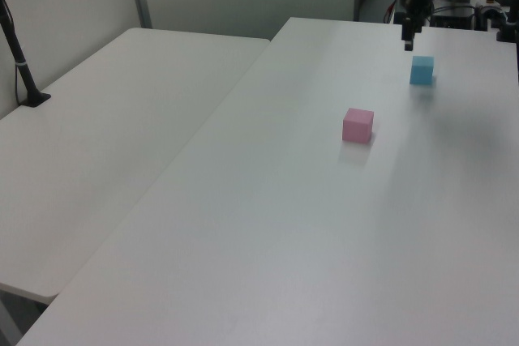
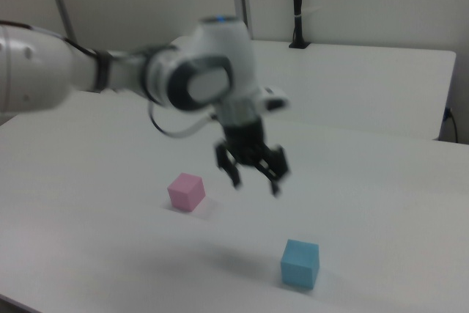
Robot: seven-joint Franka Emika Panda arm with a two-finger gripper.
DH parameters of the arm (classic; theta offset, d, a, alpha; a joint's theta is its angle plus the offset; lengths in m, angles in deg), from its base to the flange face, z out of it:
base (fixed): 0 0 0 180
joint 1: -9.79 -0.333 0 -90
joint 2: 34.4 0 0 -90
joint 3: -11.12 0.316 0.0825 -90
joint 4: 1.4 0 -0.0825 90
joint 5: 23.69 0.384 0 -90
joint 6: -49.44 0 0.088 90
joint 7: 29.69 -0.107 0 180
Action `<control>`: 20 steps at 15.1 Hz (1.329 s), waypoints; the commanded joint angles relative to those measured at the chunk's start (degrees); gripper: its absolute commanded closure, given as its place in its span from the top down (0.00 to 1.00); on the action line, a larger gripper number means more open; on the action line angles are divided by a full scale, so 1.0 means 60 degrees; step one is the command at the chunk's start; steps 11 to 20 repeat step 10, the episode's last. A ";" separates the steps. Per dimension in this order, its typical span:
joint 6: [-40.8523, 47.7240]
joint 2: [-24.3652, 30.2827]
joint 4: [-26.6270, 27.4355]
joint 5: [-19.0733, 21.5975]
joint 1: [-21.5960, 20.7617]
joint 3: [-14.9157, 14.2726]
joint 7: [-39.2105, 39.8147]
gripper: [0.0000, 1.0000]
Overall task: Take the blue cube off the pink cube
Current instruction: 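Open the gripper to release the blue cube and raise it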
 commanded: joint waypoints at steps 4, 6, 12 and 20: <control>0.3233 0.0703 -0.1943 0.0358 -0.0158 0.3225 -0.3490 1.00; 0.3762 0.0938 -0.2060 0.0593 -0.0245 0.3461 -0.3284 1.00; 0.3794 0.1188 -0.2061 0.0872 -0.0407 0.3608 -0.3356 1.00; 0.3794 0.1188 -0.2061 0.0872 -0.0407 0.3608 -0.3356 1.00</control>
